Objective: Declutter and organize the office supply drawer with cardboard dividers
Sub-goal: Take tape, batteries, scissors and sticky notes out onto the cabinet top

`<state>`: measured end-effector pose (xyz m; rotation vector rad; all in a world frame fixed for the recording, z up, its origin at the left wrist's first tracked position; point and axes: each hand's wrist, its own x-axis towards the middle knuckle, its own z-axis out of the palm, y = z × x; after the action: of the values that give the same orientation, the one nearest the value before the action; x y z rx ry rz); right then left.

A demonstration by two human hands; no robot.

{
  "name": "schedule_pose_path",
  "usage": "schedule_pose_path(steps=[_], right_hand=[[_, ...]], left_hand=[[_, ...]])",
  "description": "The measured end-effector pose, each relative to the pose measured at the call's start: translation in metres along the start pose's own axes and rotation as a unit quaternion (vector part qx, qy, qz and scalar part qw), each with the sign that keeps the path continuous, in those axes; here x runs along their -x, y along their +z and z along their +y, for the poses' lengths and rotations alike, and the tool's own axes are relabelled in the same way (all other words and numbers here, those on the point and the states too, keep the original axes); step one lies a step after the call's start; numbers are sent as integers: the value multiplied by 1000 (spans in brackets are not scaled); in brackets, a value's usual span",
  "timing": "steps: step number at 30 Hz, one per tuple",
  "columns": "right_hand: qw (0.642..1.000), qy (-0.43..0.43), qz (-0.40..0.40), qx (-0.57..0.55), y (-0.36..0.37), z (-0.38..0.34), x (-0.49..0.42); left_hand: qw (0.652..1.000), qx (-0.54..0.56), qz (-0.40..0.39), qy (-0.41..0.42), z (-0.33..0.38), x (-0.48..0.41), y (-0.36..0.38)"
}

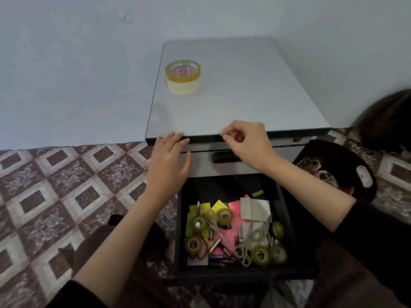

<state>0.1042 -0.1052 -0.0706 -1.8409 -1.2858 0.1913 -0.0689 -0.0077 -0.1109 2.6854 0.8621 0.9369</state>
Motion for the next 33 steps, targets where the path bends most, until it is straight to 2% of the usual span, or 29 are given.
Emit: schedule_pose_path(steps=[2,4,6,8,11,15,20,25,28,33], right_hand=[[1000,8,-21,-9,5,12,33],[998,32,-53,8,12,32,60],[994,68,-83,37,20,54,81],[987,101,-113,58,27,74,97],[975,138,-154,83,38,95,116],[950,179,-218,130,51,115,132],[921,234,-268,157,69,133,138],[884,270,-334,186,92,149,139],[881,267,-343,188,104,152,137],[902,255,-311,160,121,158,123]], left_hand=[[997,14,14,69,10,22,7],[995,36,-28,85,16,43,18],[993,48,-94,61,16,60,33],[985,54,-163,3,10,77,48],[961,53,-264,-69,0,96,67],[932,49,-341,-114,-11,112,81],[901,12,-409,-143,-16,122,97],[869,-95,-477,-96,-22,119,119],[848,-107,-513,-87,-24,116,130],[827,-109,-543,-97,-29,114,143]])
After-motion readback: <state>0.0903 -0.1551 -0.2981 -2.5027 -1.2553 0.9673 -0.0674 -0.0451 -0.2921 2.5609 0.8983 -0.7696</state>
